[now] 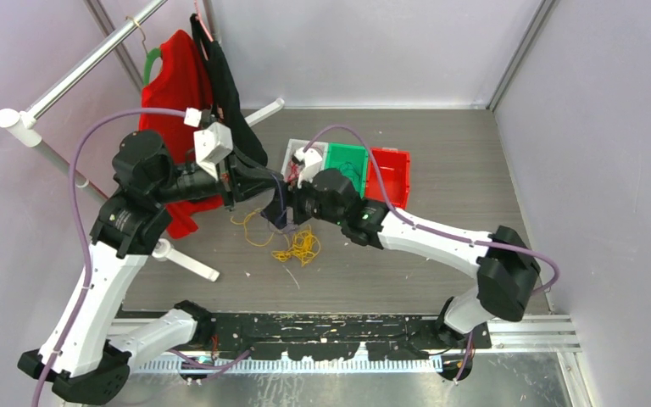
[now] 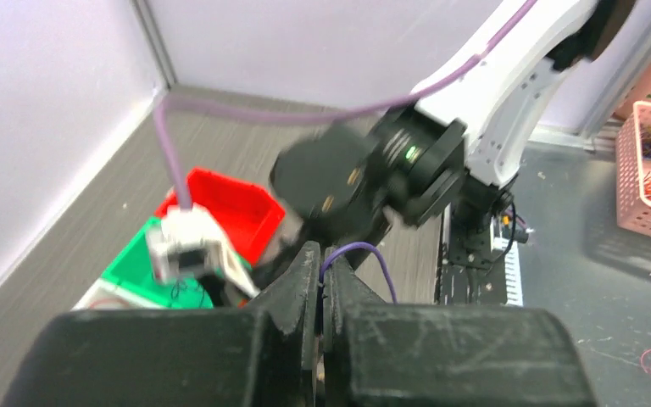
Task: Untangle the cables
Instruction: Untie the cable.
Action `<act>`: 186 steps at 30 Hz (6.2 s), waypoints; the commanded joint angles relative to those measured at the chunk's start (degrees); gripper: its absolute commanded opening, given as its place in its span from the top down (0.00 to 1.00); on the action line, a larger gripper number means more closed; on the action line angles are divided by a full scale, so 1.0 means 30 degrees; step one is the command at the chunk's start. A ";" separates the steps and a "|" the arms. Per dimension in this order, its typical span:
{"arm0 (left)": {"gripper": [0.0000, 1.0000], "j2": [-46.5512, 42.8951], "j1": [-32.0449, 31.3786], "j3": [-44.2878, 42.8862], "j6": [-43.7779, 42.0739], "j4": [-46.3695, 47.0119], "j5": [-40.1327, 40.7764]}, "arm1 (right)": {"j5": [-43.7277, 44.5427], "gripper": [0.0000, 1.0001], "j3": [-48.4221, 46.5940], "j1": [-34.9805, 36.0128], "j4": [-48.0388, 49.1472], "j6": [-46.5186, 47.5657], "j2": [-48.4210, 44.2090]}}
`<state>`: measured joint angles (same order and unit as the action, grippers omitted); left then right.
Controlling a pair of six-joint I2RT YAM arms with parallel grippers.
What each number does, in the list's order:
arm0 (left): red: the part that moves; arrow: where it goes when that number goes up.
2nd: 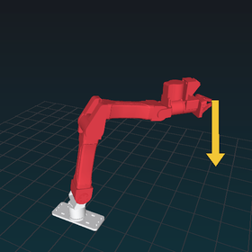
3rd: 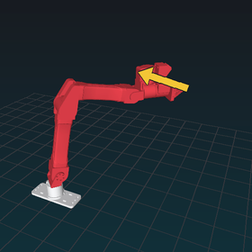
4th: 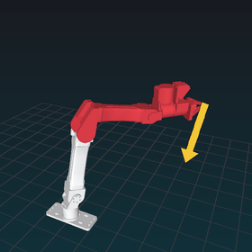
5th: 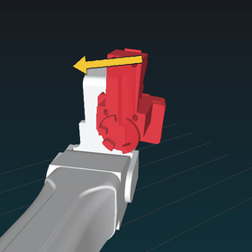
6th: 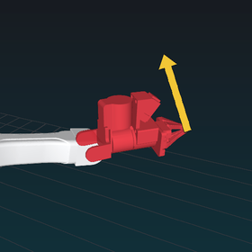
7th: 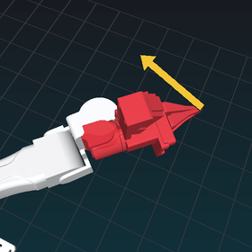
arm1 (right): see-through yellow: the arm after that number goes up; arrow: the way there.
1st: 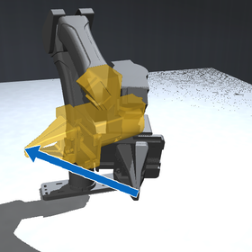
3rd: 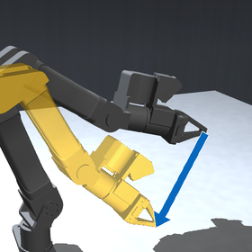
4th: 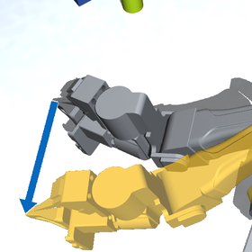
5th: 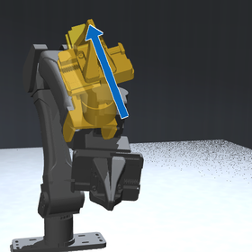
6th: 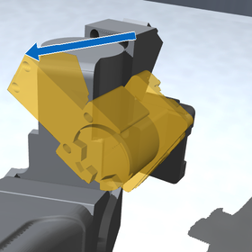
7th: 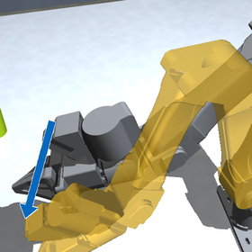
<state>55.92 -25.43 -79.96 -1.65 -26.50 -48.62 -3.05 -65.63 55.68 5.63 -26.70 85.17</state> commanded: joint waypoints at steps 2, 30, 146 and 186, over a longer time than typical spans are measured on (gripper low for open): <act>1.00 -0.0015 -0.0226 -0.1807 0.2412 0.2419 -0.1988 | 0.1059 0.24 0.1951 -0.0444 0.1231 -0.0159 0.0480; 1.00 0.2131 -0.0243 -0.8339 -0.3723 0.3798 0.1297 | 0.2577 0.35 0.8575 -0.1363 0.1306 -0.0814 -0.1948; 0.75 -0.1688 -0.0369 0.3020 -1.1921 -0.4537 0.1439 | -0.6613 0.99 0.0581 0.0499 0.1249 0.1906 -0.4624; 1.00 0.0847 -0.1045 -0.5632 -0.3969 0.2570 0.1810 | -0.2285 0.85 0.5931 -0.0071 0.4717 0.0537 -0.2297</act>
<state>57.56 -28.40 -91.90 -14.02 -25.08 -43.92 -14.00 -50.04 55.94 20.86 -28.51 79.18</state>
